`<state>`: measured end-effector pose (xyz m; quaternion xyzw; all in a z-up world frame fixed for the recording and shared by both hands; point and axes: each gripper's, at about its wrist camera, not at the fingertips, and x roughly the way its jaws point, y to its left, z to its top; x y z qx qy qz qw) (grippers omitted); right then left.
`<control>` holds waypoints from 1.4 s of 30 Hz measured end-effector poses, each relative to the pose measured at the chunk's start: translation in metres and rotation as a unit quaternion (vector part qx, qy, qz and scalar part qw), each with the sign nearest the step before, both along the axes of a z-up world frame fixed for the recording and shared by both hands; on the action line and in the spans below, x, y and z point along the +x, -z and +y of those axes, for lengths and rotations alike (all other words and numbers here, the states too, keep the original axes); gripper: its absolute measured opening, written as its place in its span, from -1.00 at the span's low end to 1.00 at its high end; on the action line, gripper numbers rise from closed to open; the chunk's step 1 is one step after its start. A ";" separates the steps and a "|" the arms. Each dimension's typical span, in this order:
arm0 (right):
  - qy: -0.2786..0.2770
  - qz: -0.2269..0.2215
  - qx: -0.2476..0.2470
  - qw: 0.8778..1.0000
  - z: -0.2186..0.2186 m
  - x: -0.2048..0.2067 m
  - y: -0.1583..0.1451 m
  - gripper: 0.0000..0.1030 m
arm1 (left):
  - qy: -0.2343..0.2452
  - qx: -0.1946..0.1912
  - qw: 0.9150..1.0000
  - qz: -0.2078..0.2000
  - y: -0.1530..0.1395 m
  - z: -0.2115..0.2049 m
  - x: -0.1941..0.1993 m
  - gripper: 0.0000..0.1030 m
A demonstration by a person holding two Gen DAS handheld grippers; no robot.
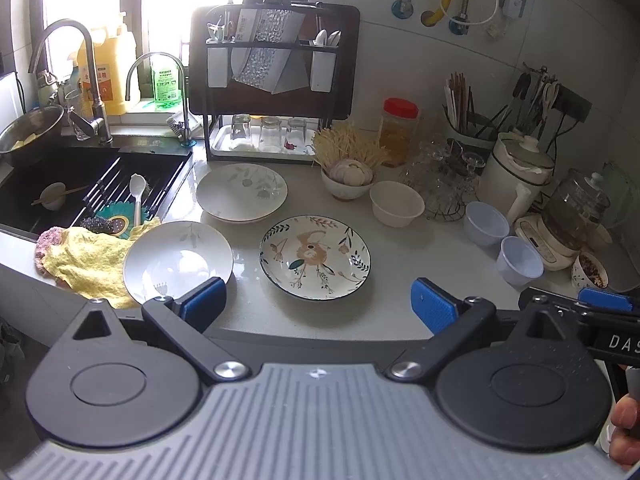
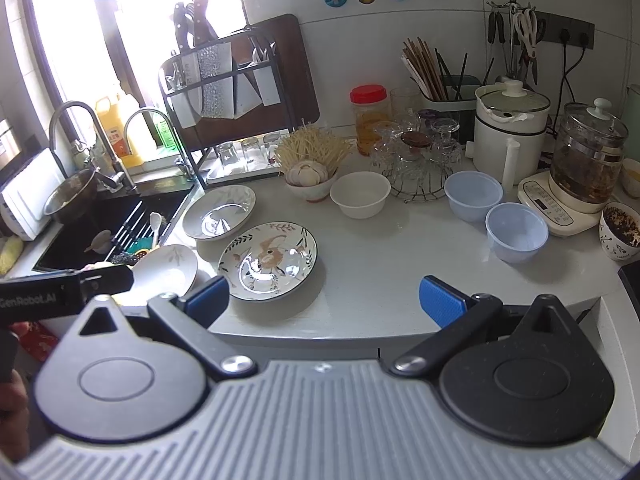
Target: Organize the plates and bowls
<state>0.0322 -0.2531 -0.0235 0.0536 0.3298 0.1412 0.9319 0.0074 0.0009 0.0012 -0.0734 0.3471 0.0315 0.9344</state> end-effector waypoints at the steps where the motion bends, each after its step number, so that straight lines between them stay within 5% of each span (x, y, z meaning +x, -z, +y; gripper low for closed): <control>1: 0.000 -0.001 0.000 1.000 0.000 0.000 0.000 1.00 | 0.000 0.001 1.000 -0.001 0.000 0.000 -0.001 0.95; 42: 0.004 0.000 0.011 1.000 0.000 -0.005 0.002 1.00 | 0.000 -0.003 1.000 -0.002 -0.007 0.002 0.003 0.95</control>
